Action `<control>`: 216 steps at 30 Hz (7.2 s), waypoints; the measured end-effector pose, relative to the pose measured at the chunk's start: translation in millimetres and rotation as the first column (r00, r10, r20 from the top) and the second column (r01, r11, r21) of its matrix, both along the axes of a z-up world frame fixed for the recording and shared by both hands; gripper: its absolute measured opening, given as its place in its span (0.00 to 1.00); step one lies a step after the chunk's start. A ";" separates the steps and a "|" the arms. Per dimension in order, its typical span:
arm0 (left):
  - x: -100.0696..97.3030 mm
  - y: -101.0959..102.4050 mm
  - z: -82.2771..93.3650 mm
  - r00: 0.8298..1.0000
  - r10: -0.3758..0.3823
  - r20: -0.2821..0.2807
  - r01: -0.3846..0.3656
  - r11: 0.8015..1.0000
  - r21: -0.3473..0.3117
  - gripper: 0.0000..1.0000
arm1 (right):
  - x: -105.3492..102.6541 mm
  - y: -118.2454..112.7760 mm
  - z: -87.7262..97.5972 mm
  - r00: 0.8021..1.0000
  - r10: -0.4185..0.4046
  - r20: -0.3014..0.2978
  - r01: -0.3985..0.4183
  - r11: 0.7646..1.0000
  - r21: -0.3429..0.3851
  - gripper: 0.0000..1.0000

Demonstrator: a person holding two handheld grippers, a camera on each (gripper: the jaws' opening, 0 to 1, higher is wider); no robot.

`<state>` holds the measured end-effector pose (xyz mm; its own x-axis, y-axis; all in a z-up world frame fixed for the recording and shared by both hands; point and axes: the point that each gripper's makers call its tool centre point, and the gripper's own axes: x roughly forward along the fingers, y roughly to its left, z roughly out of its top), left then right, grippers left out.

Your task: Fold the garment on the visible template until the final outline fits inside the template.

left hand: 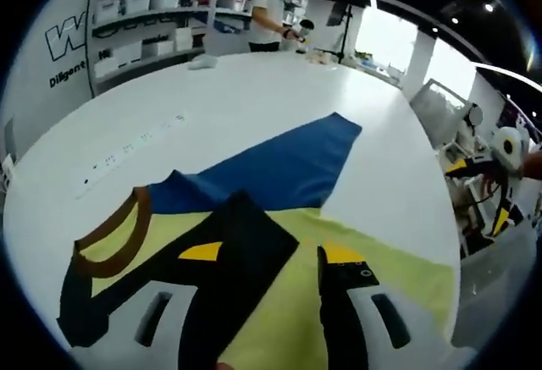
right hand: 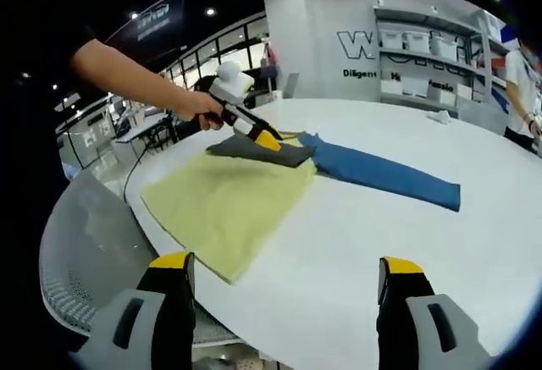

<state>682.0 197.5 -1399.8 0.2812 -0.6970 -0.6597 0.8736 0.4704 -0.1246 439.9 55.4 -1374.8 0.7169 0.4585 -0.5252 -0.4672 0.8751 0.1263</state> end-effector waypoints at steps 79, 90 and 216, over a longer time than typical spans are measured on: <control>-74.5 108.5 39.1 0.993 0.003 0.114 -0.003 1.000 -0.003 0.79 | 184.4 -193.5 -55.1 0.848 -0.516 -0.121 0.481 0.845 -0.234 0.35; -89.2 118.1 41.0 0.993 0.004 0.115 -0.004 1.000 -0.003 0.80 | 191.5 -200.5 -63.3 0.826 -0.543 -0.150 0.506 0.832 -0.229 0.27; -161.6 232.8 46.0 0.955 0.270 0.122 -0.265 0.963 -0.056 0.99 | 259.5 4.7 168.0 0.981 -0.065 0.181 0.076 0.996 -0.051 0.00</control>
